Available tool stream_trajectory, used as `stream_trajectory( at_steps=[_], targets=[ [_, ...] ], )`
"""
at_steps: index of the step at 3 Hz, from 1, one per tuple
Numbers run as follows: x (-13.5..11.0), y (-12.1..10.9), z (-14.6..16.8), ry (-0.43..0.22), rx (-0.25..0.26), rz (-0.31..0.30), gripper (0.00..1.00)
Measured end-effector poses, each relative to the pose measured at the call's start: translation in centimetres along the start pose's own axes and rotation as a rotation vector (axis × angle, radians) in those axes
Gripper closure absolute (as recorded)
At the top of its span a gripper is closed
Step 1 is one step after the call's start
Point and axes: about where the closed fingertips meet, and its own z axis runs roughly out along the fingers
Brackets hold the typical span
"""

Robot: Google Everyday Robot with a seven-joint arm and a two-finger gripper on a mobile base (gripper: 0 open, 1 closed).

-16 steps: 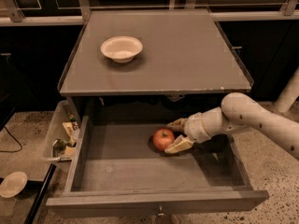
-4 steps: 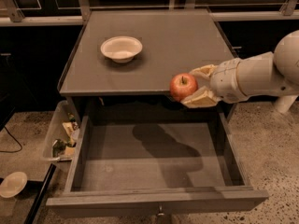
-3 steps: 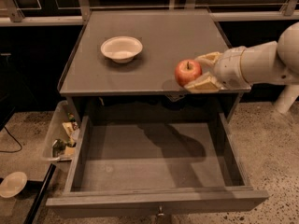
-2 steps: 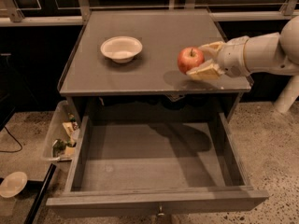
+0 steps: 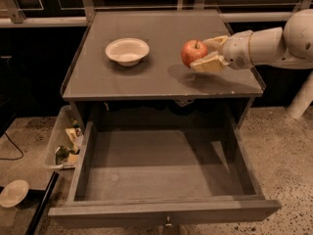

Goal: Pick apple from top drawer and place on counter

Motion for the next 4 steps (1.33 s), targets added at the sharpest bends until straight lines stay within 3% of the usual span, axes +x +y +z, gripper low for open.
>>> stream_trajectory(
  at_steps=[1, 3, 4],
  targets=[
    [0.6, -0.5, 1.9, -0.009, -0.054, 0.029, 1.0],
    [1.9, -0.3, 4.6, 0.042, -0.155, 0.071, 1.0],
    [1.9, -0.3, 4.7, 0.045, -0.159, 0.072, 0.83]
  ],
)
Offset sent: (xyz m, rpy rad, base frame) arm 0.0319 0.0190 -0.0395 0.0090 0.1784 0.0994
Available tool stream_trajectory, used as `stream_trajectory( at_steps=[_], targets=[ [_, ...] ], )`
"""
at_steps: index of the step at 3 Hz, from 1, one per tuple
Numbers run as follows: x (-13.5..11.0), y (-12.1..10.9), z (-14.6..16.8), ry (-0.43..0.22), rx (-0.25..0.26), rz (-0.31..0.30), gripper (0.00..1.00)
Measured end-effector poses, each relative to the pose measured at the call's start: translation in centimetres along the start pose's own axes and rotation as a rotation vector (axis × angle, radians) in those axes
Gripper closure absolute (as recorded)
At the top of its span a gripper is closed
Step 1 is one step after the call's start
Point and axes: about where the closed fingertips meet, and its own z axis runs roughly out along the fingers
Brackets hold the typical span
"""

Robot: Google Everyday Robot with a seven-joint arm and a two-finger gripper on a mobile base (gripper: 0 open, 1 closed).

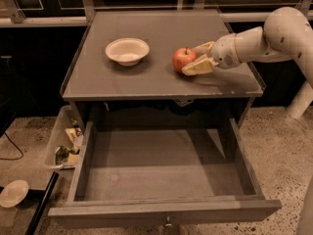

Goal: Pick apple from top drawer and place on counter

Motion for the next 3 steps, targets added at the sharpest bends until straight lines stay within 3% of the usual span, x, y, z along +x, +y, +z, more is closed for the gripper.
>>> stream_trajectory(
  at_steps=[3],
  targets=[
    [0.0, 0.0, 0.01, 0.0, 0.0, 0.0, 0.13]
  ],
)
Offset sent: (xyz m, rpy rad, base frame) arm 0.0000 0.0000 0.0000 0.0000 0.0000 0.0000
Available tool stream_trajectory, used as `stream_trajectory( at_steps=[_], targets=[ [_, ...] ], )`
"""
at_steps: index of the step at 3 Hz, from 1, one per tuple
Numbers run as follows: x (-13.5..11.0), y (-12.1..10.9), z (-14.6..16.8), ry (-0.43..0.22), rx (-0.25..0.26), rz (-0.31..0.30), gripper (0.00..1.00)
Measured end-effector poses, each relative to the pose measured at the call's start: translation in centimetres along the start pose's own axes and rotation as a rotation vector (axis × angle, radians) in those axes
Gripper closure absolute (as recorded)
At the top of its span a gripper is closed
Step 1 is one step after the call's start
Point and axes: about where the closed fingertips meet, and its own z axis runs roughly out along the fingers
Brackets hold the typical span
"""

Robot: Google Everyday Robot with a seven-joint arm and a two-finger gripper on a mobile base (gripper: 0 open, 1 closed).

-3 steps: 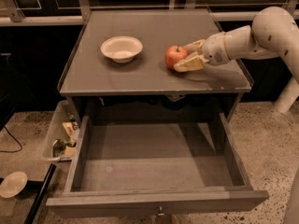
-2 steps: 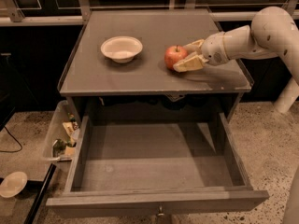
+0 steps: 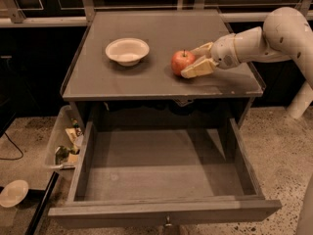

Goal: Pick apple from top drawer and place on counter

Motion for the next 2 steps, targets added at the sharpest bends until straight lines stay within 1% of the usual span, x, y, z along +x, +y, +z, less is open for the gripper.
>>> stream_trajectory(
  at_steps=[1, 2],
  targets=[
    [0.0, 0.0, 0.0, 0.0, 0.0, 0.0, 0.0],
    [0.0, 0.0, 0.0, 0.0, 0.0, 0.0, 0.0]
  ],
)
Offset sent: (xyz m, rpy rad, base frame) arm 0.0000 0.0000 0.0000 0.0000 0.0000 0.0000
